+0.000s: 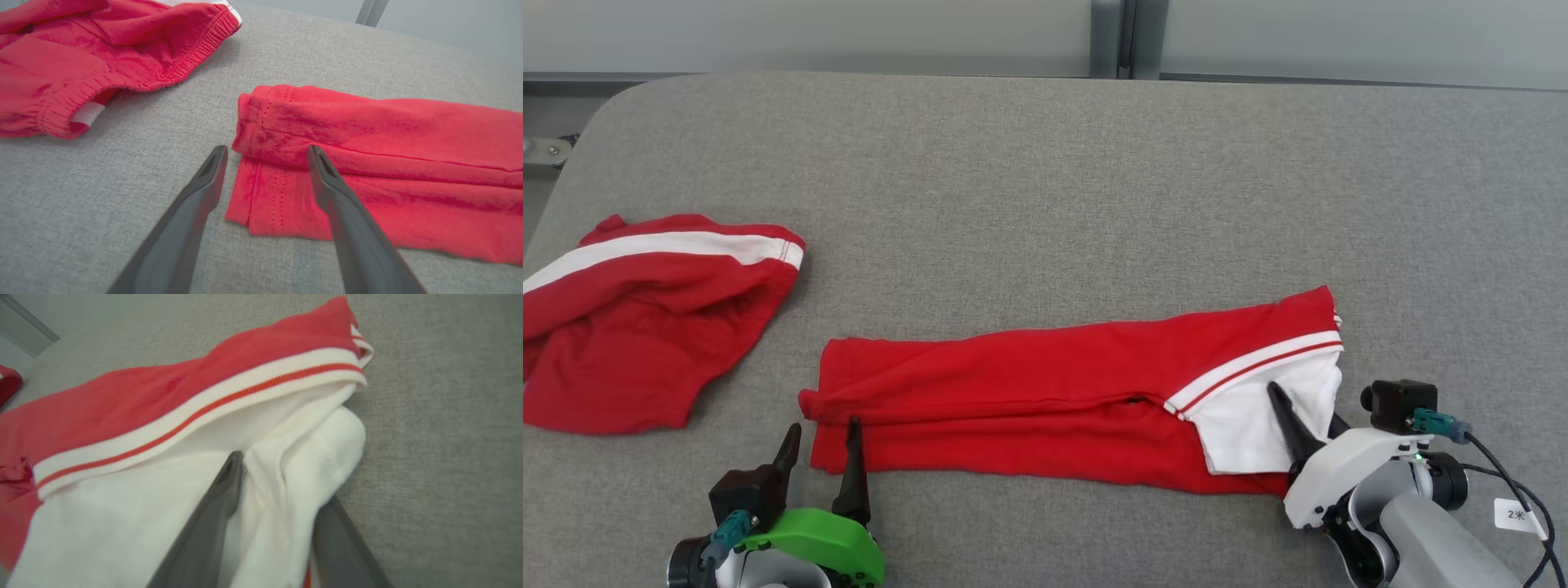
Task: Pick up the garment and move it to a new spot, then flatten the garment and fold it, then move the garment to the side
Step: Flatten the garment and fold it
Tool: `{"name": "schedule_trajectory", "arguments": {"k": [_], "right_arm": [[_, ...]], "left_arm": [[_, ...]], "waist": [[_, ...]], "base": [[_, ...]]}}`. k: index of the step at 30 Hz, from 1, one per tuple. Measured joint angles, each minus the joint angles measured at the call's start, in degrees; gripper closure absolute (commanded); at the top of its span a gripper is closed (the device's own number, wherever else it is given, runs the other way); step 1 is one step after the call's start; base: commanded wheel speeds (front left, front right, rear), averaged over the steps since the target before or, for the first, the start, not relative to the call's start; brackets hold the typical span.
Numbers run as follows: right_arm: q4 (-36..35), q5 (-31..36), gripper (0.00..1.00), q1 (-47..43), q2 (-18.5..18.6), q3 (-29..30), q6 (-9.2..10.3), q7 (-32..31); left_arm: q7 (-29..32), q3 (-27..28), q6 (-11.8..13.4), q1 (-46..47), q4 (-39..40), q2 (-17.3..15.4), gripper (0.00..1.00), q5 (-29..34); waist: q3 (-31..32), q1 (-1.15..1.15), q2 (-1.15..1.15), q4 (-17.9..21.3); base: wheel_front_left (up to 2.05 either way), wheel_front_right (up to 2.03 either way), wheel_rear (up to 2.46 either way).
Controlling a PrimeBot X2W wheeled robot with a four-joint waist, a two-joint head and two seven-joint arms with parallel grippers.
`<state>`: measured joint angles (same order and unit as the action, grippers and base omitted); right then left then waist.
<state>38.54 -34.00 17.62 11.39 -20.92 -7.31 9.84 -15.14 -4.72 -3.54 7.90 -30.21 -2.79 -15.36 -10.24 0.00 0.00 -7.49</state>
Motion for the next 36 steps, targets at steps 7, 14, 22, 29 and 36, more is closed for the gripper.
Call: {"name": "schedule_trajectory", "arguments": {"k": [7, 14, 22, 29, 36], "right_arm": [[5.28, -1.33, 1.0, 2.38, 1.47, 3.42, -0.57, 3.74], [8.11, -1.03, 1.0, 2.68, 7.56, 10.37, -0.29, 4.91], [-0.11, 0.9, 1.0, 2.22, 8.65, 8.59, -0.21, 5.15], [-11.05, 0.2, 1.0, 1.41, 6.92, -1.01, -0.21, 2.26], [-17.6, -0.18, 1.0, 3.11, 2.96, -11.84, -0.21, -3.55]], "left_arm": [[0.01, 0.67, 0.0, -0.14, 0.27, 0.0, 0.0, 0.02], [0.0, 1.0, 0.0, -0.49, 0.71, -0.01, 0.0, 0.19], [0.01, 0.6, 0.0, -0.54, 0.56, 0.01, 0.0, -0.4], [0.01, -0.68, -0.07, -0.56, 0.53, -0.01, 0.0, -2.0], [0.01, -3.55, -0.31, -0.54, 0.69, 0.0, 0.0, -2.61]], "waist": [[0.16, 0.0, 0.0, -0.27], [0.59, 0.0, 0.0, 1.26], [1.07, 0.0, 0.0, 3.94], [1.95, 0.0, 0.0, 4.75], [2.24, 0.0, 0.0, 2.14]], "base": [[0.0, 0.0, 0.0], [0.0, 0.0, 0.0], [0.0, 0.0, 0.0], [0.0, 0.0, 0.0], [0.0, 0.0, 0.0]]}}
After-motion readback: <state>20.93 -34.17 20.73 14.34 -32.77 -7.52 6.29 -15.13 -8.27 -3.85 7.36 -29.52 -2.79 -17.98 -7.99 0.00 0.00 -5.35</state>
